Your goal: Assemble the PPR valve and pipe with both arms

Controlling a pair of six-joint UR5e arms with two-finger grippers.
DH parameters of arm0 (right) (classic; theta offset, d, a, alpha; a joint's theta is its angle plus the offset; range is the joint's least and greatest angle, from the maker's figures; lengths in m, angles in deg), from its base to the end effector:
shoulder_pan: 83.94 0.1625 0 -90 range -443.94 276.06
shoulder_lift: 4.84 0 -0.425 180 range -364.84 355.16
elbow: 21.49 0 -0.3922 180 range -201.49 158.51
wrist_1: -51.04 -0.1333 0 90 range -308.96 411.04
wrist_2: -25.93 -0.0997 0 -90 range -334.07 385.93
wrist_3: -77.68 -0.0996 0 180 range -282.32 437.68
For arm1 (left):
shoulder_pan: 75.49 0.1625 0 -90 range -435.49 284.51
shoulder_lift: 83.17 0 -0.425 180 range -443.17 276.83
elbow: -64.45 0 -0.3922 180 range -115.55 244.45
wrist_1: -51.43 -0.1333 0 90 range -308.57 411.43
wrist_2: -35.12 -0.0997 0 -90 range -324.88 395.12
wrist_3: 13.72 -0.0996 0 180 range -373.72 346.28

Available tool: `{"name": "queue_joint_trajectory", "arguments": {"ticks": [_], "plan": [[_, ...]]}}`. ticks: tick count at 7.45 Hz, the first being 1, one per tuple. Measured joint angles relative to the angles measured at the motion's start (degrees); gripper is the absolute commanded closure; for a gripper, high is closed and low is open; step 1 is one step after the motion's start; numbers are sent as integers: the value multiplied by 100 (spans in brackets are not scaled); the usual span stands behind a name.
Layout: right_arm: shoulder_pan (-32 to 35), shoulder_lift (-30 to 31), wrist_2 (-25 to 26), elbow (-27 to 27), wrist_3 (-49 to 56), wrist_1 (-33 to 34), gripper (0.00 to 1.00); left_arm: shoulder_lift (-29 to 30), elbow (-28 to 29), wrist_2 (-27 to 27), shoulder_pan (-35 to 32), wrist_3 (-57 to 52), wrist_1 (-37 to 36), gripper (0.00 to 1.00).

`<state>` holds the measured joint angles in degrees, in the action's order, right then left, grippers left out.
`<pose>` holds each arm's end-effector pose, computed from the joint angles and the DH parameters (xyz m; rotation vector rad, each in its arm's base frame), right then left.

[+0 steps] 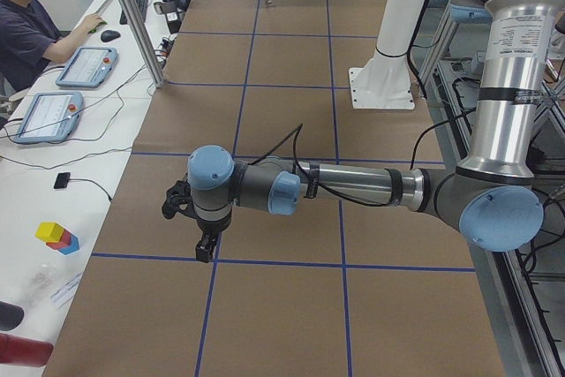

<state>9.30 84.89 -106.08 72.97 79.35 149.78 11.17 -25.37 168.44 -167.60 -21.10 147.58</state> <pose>0.0941 -0.4826 0.6360 -0.0354 -0.7352 0.0518 -0.0846 -0.5316 0.6113 0.2333 0.7379 0.1554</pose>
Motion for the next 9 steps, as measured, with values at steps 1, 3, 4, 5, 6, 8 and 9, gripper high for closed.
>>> {"name": "queue_joint_trajectory", "arguments": {"ticks": [1,3,4,5,6,8,9], "plan": [[-1,20,5,16,2,-3,0,-5,0,1,2,0,0,0],[-5,76,22,51,4,-6,0,-10,5,2,7,0,2,0],[-4,89,23,47,4,-8,0,-14,8,8,8,2,3,0],[-5,91,20,38,4,-7,0,-33,7,27,7,-3,10,0],[-7,90,14,37,4,-5,0,-64,-7,46,6,-19,24,0],[-7,93,-1,77,2,-5,0,-77,-172,60,26,12,11,0],[-8,95,-3,90,4,-6,0,-59,-239,110,44,59,3,0]]}}
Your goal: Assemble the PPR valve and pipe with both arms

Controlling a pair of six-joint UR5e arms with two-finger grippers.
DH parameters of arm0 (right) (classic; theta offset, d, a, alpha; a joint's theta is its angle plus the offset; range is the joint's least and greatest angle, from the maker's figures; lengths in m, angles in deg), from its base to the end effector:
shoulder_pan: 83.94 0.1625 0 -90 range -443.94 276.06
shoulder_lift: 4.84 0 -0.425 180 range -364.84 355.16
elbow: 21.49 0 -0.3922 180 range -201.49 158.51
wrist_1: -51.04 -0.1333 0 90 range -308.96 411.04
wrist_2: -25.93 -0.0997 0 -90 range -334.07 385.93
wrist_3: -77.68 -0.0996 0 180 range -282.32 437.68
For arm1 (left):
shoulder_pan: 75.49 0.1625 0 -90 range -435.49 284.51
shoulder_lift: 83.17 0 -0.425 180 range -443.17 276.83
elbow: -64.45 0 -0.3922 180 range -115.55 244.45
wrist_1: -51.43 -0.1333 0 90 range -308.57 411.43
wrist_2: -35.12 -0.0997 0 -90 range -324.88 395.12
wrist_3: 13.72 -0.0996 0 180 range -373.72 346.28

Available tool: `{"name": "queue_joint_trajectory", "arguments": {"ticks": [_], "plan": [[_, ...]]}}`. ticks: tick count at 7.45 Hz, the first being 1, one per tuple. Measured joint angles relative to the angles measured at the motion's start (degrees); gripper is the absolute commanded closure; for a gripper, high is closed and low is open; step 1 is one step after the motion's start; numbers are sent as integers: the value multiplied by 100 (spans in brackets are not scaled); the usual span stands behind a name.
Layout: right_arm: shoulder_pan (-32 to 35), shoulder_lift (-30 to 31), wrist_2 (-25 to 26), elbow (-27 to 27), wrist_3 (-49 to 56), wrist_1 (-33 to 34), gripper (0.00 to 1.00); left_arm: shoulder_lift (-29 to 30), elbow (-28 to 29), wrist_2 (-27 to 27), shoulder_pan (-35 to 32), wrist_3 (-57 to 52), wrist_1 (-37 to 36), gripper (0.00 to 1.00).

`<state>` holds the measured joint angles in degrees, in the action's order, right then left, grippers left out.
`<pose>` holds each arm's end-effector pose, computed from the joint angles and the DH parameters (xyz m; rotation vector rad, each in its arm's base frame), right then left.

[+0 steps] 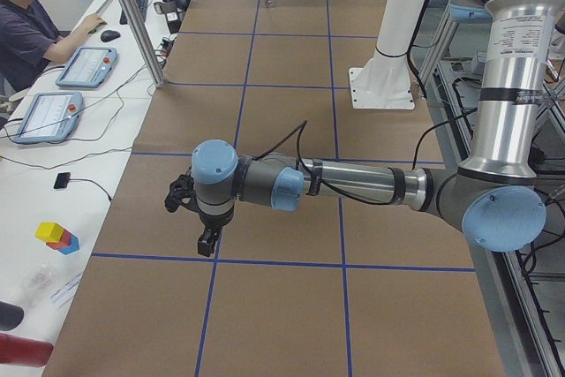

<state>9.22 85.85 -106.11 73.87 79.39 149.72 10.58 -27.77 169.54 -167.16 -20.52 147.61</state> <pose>0.0930 -0.4757 0.6363 -0.0356 -0.7357 0.0498 -0.0790 -0.5282 0.5944 0.2580 0.7560 0.1669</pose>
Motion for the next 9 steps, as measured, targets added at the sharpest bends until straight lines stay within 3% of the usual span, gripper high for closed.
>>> {"name": "queue_joint_trajectory", "arguments": {"ticks": [3,6,9], "plan": [[0,-10,2,28,4,-7,0,112,-200,25,374,325,-40,0],[0,-20,11,11,13,-7,0,547,-626,-56,1052,922,-901,0],[0,-27,12,6,14,-7,0,456,-1288,-91,1675,2737,-1051,0]]}}
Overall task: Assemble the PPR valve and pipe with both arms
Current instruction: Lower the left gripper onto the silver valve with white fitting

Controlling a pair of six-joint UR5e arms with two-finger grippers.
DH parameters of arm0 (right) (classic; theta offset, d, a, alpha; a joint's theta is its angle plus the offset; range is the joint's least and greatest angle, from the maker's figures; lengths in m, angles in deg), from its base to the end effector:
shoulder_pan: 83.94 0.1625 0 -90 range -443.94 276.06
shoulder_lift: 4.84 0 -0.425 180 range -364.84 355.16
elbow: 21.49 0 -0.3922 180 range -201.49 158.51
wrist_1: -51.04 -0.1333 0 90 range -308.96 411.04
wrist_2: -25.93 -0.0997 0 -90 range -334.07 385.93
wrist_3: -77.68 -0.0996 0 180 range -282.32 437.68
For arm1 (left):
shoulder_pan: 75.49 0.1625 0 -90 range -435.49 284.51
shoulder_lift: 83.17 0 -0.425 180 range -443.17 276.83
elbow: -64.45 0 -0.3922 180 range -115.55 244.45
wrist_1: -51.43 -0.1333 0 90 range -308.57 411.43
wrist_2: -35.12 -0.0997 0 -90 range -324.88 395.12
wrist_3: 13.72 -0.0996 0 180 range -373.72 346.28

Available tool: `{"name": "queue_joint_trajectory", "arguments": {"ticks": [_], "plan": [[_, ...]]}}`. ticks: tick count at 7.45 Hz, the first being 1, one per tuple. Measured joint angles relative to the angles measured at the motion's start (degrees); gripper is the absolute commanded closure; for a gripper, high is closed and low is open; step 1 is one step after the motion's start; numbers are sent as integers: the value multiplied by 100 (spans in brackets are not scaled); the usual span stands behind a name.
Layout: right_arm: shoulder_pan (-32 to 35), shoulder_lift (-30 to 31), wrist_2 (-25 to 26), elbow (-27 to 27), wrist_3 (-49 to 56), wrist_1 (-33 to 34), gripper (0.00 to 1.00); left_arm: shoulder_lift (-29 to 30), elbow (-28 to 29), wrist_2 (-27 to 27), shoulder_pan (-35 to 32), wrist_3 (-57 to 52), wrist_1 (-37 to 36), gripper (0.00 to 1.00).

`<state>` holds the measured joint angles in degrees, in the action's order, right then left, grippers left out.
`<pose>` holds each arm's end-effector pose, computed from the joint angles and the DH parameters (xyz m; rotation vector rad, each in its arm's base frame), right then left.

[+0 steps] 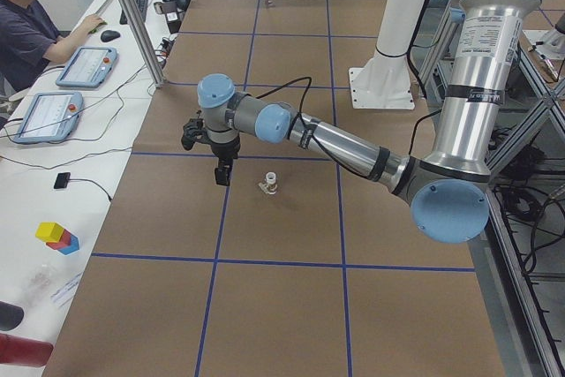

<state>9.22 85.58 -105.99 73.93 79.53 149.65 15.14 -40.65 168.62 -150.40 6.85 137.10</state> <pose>0.0933 -0.4780 0.6335 -0.0281 -0.7334 0.0449 0.0779 -0.5374 0.4629 0.0713 0.8124 0.0361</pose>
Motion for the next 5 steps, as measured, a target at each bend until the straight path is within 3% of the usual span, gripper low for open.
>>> {"name": "queue_joint_trajectory", "arguments": {"ticks": [3,5], "plan": [[-6,-6,0,-6,0,0,0,-142,-161,-87,470,917,86,0],[-11,-5,-7,-9,-5,0,0,-391,-175,-161,783,1924,771,0]]}}
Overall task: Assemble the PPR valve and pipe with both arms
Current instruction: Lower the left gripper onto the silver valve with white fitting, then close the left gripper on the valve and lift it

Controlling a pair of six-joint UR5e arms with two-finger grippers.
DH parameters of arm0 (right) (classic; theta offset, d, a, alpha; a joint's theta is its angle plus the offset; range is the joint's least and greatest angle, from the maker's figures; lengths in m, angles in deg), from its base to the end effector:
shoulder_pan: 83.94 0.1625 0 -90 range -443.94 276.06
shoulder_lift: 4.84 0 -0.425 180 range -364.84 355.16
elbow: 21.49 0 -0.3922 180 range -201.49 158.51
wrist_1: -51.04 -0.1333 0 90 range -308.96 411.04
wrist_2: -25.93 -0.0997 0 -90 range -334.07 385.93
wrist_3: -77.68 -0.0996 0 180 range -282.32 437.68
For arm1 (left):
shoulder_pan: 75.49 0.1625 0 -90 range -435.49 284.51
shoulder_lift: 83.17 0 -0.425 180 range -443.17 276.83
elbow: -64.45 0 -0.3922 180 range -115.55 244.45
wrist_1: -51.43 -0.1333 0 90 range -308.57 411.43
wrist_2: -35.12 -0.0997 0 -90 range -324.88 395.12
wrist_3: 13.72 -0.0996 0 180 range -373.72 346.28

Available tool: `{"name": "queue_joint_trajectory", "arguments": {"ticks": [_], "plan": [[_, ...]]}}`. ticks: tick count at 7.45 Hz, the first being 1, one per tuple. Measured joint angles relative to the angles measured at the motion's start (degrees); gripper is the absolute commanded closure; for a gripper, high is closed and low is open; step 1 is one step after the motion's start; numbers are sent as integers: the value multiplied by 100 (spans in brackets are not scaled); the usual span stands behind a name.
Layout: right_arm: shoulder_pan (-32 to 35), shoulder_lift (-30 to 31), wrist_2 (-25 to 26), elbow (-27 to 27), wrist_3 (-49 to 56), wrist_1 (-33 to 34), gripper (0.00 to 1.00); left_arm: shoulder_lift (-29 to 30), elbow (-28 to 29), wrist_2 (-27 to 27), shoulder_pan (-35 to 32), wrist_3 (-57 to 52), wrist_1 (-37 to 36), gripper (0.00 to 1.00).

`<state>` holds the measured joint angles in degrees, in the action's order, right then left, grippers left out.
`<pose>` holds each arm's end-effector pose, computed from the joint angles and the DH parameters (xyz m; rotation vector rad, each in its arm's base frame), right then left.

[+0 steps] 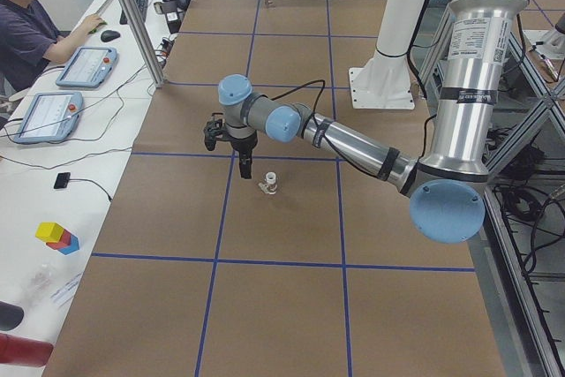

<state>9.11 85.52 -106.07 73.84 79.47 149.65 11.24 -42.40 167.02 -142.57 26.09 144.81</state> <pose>0.0923 -0.4786 0.6337 -0.0297 -0.7347 0.0443 0.1409 -0.5047 0.4698 -0.0240 0.8279 -0.1205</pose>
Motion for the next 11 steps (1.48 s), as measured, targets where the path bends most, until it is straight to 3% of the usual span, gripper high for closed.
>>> {"name": "queue_joint_trajectory", "arguments": {"ticks": [3,6,11], "plan": [[-6,0,-2,-19,4,0,0,-329,8,-312,456,972,885,0],[-10,-15,1,-19,3,0,0,-420,16,-967,917,1280,996,0],[-91,-116,-12,-2,-6,-1,0,-446,123,-1041,1315,1570,1101,0]]}}
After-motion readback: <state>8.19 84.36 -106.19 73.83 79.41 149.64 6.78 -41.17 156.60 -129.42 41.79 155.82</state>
